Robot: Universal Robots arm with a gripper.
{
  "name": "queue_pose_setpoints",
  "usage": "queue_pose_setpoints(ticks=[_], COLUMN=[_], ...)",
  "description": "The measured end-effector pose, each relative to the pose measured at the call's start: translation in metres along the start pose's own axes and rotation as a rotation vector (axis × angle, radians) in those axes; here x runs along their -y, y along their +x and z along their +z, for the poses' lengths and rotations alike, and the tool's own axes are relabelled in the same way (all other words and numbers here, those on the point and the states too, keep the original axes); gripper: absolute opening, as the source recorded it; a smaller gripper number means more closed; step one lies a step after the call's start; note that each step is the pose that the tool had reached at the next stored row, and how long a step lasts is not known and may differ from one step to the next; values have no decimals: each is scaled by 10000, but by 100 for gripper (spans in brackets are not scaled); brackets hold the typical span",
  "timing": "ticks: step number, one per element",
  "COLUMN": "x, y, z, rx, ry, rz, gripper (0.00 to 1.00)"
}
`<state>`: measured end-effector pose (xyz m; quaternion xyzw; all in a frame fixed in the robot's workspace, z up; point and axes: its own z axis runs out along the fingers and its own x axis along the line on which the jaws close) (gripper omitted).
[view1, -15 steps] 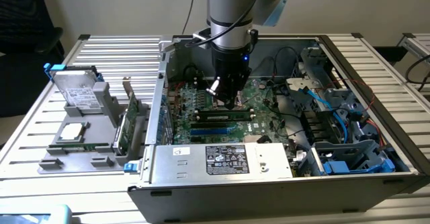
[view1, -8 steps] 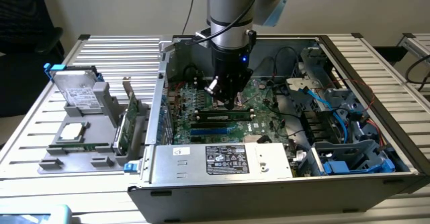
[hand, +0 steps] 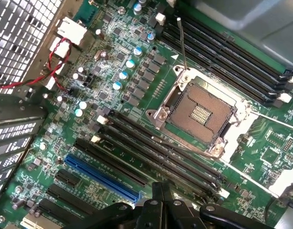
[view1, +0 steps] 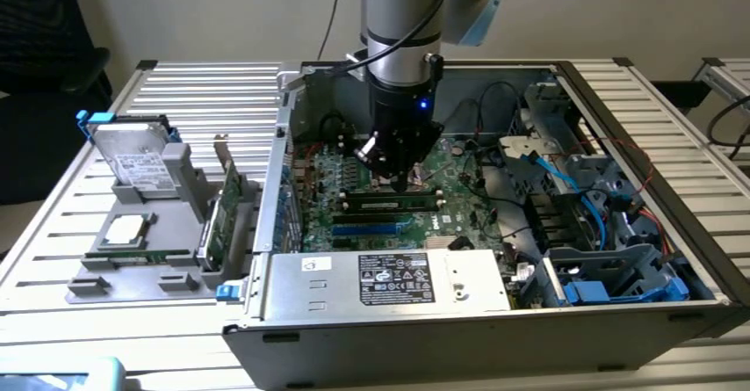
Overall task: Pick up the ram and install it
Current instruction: 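Press down the ram until it locks into place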
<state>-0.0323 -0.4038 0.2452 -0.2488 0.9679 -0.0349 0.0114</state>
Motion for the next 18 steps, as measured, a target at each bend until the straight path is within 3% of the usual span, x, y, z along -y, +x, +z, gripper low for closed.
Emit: queue_pose_setpoints(ticks=[12, 18], x=[-1, 0], y=[0, 0], z=[7, 7], rx=[-113, -115], ry=[14, 13], rz=[1674, 1710], gripper=[11, 11])
